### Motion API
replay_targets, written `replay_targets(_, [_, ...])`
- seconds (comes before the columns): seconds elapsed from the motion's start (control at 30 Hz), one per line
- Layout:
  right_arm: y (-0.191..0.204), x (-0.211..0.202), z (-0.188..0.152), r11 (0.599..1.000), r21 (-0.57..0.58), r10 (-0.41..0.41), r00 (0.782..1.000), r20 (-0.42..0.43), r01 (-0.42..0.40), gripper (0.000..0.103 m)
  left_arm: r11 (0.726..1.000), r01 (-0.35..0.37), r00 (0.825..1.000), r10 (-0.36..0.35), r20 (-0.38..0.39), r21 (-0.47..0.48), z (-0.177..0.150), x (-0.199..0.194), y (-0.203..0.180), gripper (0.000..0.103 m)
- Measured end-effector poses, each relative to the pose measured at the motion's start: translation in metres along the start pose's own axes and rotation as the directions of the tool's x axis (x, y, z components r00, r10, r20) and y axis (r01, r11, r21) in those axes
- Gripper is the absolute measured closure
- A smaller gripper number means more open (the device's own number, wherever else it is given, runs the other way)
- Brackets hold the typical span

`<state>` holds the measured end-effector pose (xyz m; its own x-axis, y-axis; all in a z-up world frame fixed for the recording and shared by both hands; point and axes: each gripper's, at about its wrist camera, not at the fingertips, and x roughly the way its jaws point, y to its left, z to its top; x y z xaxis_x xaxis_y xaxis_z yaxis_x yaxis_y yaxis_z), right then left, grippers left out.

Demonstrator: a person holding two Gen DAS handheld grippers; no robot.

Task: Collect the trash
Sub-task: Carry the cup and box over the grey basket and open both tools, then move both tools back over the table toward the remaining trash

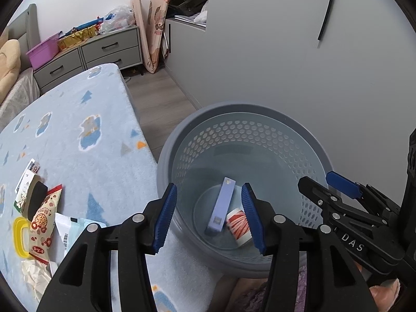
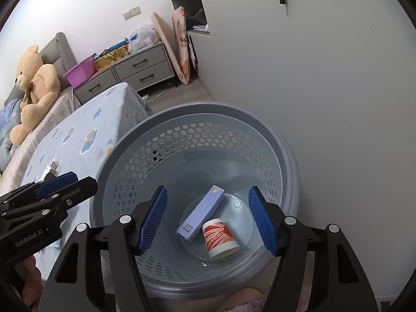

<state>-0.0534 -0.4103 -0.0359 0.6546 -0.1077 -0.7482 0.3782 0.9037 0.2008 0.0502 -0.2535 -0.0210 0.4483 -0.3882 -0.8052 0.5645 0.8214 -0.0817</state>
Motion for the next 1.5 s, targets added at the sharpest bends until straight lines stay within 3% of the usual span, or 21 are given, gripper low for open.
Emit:
replay_targets(0.7, [0.029, -0.014, -0.012, 1.000, -0.026, 0.005, 1.000, 0.016, -0.004, 0.031, 0.997, -0.048, 0.997, 0.052, 0.057, -0.057, -0.016, -0.038, 0.029, 0.044])
replay_targets(1.5, [0.137, -0.021, -0.029, 0.980, -0.167, 0.108, 0.994, 0.010, -0.105, 0.020, 0.955, -0.181, 0.972, 0.210, 0.105, -0.234, -0.071, -0.101, 0.141, 0.041])
